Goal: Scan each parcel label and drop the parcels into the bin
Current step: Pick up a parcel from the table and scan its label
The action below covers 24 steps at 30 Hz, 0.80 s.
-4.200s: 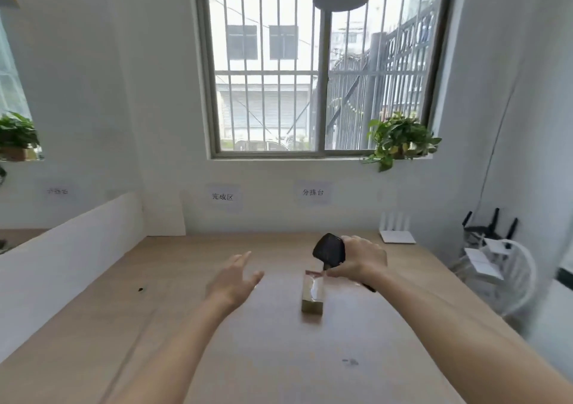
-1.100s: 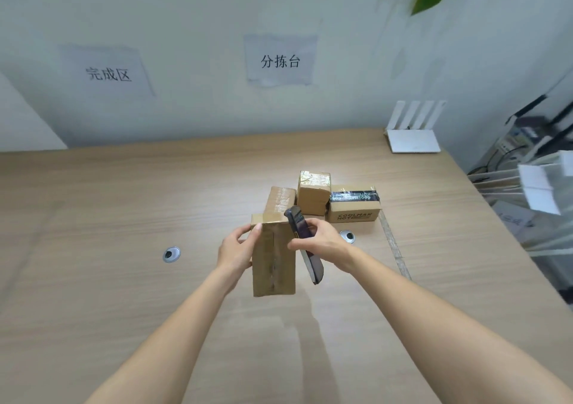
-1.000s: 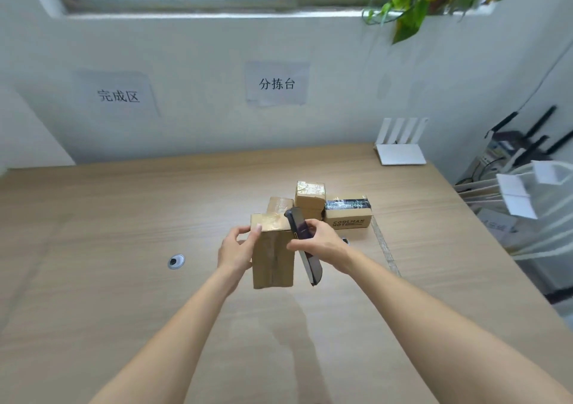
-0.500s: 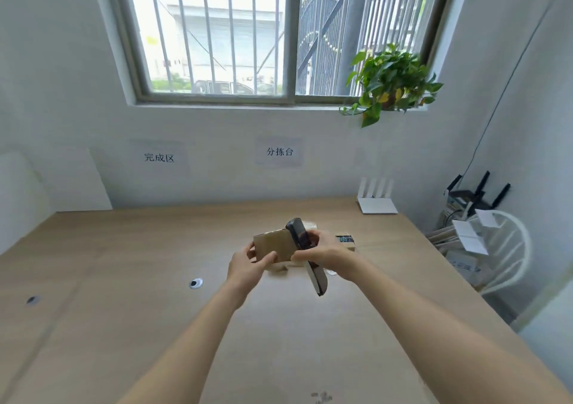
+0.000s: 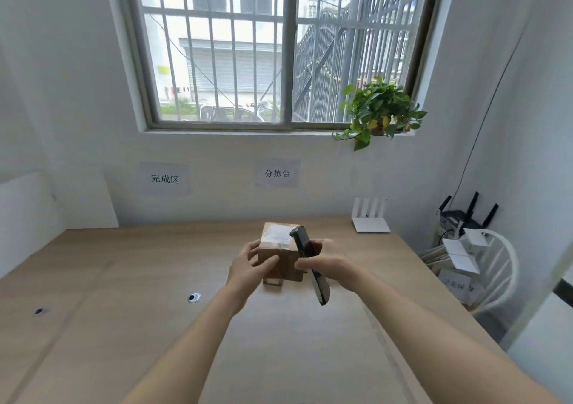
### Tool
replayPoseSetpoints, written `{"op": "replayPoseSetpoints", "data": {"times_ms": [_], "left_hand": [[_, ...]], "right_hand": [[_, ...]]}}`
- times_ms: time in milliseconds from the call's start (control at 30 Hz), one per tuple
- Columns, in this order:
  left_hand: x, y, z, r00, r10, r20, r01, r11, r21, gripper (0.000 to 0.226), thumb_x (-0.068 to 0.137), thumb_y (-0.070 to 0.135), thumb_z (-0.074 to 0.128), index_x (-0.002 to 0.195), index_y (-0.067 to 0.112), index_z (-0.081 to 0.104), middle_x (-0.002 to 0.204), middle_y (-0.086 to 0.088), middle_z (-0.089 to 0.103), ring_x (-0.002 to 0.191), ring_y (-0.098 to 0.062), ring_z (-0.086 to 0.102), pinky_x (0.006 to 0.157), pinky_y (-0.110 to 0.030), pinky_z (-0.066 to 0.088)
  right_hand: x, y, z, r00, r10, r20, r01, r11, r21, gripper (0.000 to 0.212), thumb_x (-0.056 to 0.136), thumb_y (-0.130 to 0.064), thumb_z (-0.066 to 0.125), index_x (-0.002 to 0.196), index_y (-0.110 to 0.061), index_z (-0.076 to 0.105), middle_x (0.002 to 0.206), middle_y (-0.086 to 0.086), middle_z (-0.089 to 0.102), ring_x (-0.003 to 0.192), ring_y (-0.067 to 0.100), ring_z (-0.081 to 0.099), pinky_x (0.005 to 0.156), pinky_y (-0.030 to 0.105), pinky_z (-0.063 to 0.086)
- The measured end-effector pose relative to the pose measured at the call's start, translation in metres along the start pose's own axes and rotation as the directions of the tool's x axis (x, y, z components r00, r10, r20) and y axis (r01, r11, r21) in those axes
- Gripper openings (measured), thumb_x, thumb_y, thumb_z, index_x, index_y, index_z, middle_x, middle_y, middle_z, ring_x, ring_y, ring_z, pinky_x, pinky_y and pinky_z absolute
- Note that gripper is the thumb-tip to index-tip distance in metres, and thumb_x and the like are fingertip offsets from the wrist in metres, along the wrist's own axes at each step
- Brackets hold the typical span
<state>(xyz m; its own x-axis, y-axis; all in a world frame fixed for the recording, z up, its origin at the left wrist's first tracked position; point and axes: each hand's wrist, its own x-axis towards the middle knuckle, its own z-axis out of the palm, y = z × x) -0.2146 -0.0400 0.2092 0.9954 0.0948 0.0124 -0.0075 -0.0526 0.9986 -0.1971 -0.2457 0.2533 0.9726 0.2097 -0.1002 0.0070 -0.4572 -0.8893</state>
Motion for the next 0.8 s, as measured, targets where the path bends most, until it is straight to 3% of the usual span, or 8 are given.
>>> {"op": "replayPoseSetpoints", "data": {"times_ms": [100,200,367,433,500,600,800], "left_hand": [[-0.004,0.008,0.018,0.999,-0.004,-0.046,0.002,1.0,-0.028,0.041,0.084,0.031,0.079,0.116,0.025,0.055,0.122,0.002,0.066,0.108,-0.012,0.067,0.074,-0.025,0.05],[-0.004,0.011,0.037,0.993,0.017,-0.12,-0.021,0.999,-0.037,0.038,0.084,0.03,0.078,0.112,0.025,0.054,0.119,0.002,0.067,0.105,-0.014,0.067,0.072,-0.028,0.051],[-0.007,0.014,0.062,0.992,0.028,-0.127,-0.039,0.996,-0.08,0.05,0.083,0.017,0.08,0.124,0.023,0.053,0.117,0.005,0.064,0.107,-0.016,0.066,0.094,-0.045,0.056],[-0.01,0.016,0.068,0.995,0.022,-0.095,-0.029,0.997,-0.077,0.066,0.082,0.013,0.08,0.14,0.02,0.047,0.11,0.012,0.064,0.104,-0.014,0.066,0.094,-0.044,0.056],[-0.01,0.018,0.071,0.998,0.012,-0.064,-0.016,0.997,-0.076,0.079,0.08,0.011,0.081,0.148,0.016,0.04,0.107,0.011,0.066,0.101,-0.013,0.067,0.091,-0.039,0.057],[-0.009,0.02,0.076,1.0,0.02,-0.007,-0.021,0.997,-0.078,0.077,0.078,0.009,0.082,0.145,0.02,0.047,0.11,-0.001,0.073,0.097,-0.013,0.072,0.082,-0.03,0.058],[-0.013,0.024,0.078,0.999,-0.029,0.041,0.035,0.988,-0.148,0.073,0.08,0.007,0.079,0.135,0.04,0.046,0.104,-0.004,0.075,0.095,-0.016,0.072,0.074,-0.023,0.053]], "right_hand": [[-0.006,0.003,-0.013,1.0,-0.011,-0.009,0.011,1.0,-0.004,0.027,0.079,-0.009,0.082,0.103,-0.009,0.072,0.086,-0.001,0.068,0.076,0.012,0.064,0.062,0.019,0.05],[-0.009,0.007,-0.025,0.999,-0.016,-0.033,0.016,1.0,0.003,0.025,0.079,-0.006,0.081,0.102,-0.011,0.071,0.087,-0.002,0.069,0.073,0.008,0.064,0.058,0.015,0.049],[-0.015,0.015,-0.047,0.999,-0.021,-0.043,0.02,1.0,-0.01,0.028,0.076,-0.01,0.083,0.102,-0.013,0.072,0.092,0.001,0.073,0.081,0.013,0.067,0.071,0.024,0.055],[-0.018,0.015,-0.054,0.999,-0.027,-0.046,0.026,0.999,-0.021,0.032,0.072,-0.012,0.084,0.101,-0.017,0.073,0.094,0.0,0.075,0.085,0.015,0.069,0.077,0.029,0.057],[-0.02,0.015,-0.058,0.999,-0.033,-0.036,0.032,0.999,-0.038,0.034,0.074,-0.008,0.083,0.106,-0.016,0.073,0.095,-0.001,0.076,0.085,0.013,0.07,0.073,0.024,0.056],[-0.024,0.013,-0.064,0.998,-0.049,-0.048,0.046,0.997,-0.064,0.038,0.075,-0.002,0.081,0.11,-0.013,0.072,0.093,-0.002,0.074,0.08,0.009,0.068,0.068,0.022,0.055],[-0.023,0.015,-0.073,0.995,-0.068,-0.067,0.059,0.99,-0.124,0.038,0.071,-0.005,0.082,0.107,-0.015,0.073,0.101,0.003,0.076,0.091,0.016,0.07,0.086,0.035,0.059]]}}
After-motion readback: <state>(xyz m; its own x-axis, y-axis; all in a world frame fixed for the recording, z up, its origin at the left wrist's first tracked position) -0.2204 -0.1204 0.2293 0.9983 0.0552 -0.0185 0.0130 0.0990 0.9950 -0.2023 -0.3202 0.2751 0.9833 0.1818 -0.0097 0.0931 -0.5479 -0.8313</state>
